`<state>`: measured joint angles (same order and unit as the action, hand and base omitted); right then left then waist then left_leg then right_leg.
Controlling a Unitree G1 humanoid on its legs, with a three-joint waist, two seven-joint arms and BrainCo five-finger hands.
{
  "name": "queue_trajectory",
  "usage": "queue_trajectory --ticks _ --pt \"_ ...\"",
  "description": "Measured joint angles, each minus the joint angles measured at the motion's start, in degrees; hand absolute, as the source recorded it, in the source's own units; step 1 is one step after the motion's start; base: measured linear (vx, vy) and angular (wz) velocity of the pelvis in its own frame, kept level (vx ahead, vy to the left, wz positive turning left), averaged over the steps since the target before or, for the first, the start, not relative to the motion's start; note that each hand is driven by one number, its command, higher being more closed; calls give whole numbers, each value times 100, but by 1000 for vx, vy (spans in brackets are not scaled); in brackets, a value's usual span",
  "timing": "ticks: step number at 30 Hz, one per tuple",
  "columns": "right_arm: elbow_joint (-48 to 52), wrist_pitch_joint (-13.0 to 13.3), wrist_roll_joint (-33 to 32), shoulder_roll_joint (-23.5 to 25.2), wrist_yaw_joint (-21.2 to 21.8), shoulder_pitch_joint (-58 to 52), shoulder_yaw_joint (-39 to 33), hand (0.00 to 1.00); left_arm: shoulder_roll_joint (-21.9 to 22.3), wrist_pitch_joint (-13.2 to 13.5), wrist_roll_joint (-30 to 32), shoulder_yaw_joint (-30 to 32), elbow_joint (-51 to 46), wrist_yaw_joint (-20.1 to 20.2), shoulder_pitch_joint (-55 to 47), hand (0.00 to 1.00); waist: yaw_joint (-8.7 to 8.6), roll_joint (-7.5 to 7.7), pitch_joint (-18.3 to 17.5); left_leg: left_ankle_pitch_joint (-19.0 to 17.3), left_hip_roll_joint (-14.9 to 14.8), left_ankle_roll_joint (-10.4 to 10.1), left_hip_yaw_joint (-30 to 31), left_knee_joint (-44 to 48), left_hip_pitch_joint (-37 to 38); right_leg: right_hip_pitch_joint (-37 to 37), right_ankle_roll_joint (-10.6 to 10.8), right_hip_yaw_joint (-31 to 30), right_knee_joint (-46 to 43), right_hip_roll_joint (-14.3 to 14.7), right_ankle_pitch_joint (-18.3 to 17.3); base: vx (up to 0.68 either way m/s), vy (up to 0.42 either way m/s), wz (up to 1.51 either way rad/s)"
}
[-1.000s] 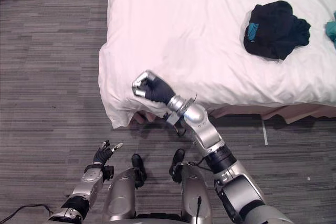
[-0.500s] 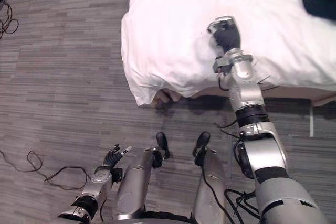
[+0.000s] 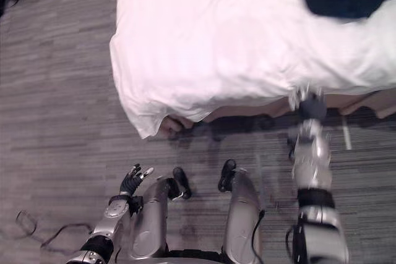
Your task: Tidy the bed and pick cloth on bed and put in laundry
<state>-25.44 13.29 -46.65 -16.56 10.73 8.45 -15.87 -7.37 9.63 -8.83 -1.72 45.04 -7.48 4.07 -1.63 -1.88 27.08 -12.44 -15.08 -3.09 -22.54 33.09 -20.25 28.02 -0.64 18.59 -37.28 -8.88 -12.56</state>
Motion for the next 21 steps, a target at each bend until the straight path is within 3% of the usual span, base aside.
queue_trajectory --ticks 1,2,6,9,10,12,13,15,16,18,19,20,21 --pt "-1 0 1 136 -28 -265 -30 0 -2 35 24 2 -1 -2 -43 0 -46 46 -24 18 -29 -45 -84 -114 122 -109 46 2 138 61 28 115 -22 -31" --pt "-1 -4 5 326 -41 -663 -90 0 -2 52 115 -5 1 1 -79 0 -110 117 -64 56 -75 -109 -165 -310 306 -274 111 1 366 161 85 144 -20 -38" --pt "-595 -5 18 778 -75 -1565 -237 0 -6 29 694 -16 151 49 -76 0 -348 427 -399 212 4 -276 -310 -1038 978 -871 -11 -169 1239 520 480 134 7 -36" --pt "-1116 -15 17 1022 -74 -1740 -234 0 9 -146 1134 -113 291 145 -48 0 -438 506 -629 243 -21 -305 -659 -1303 1479 -1226 -32 -446 1690 743 723 127 45 -62" --pt "-1315 -59 30 1105 -71 -1778 -231 0 28 -235 1254 -124 316 152 -77 0 -493 487 -715 260 -169 -306 -1019 -1387 1707 -1339 -36 -481 1946 843 678 133 88 -100" --pt "-1536 -105 168 1167 -47 -1705 -216 0 36 -308 1408 -112 391 144 -138 0 -530 463 -809 222 -194 -332 -1623 -1519 2047 -1508 -308 456 1959 542 367 121 131 -154" --pt "-1889 -113 430 1180 62 -1469 -98 0 6 -401 1414 -103 473 130 -356 0 -495 448 -823 128 -379 -403 -2409 -1519 2518 -1765 -382 1511 1893 186 295 125 120 -239" --pt "-2294 -128 692 1179 207 -1256 20 0 -140 -501 1342 -103 706 131 -542 0 -330 512 -880 -16 -405 -473 -3277 -1361 3053 -2048 -388 2483 1624 -218 479 126 26 -267" --pt "-2346 -129 733 1183 231 -1227 41 0 -180 -520 1338 -103 802 136 -561 0 -300 470 -865 -68 -469 -529 -3405 -1254 3191 -2039 -349 2485 1545 -218 499 130 -70 -210" --pt "-2422 -127 950 1161 330 -1452 50 0 -207 -503 1352 -98 1155 266 -530 0 -438 297 -904 -48 -713 -502 -3285 -648 3423 -2017 -383 1995 1385 42 350 134 -133 -139" --pt "-2456 -116 1054 1145 322 -1516 60 0 -187 -466 1363 -75 1184 300 -537 0 -430 254 -927 1 -820 -419 -3132 -342 3437 -2015 -411 1839 1329 117 290 145 -138 -158" --pt "-2597 -108 1316 1141 305 -1553 201 0 -173 -372 1390 9 1183 385 -642 0 -378 192 -950 288 -1059 405 -2445 604 3233 -2059 -452 1399 1265 315 159 137 -137 -198" --pt "-2723 -108 1538 1125 305 -1553 472 0 -178 -270 1301 69 1163 411 -819 0 -333 98 -1032 1082 -1150 1417 -1384 1488 2690 -2085 -492 949 1383 566 140 190 -130 -229"
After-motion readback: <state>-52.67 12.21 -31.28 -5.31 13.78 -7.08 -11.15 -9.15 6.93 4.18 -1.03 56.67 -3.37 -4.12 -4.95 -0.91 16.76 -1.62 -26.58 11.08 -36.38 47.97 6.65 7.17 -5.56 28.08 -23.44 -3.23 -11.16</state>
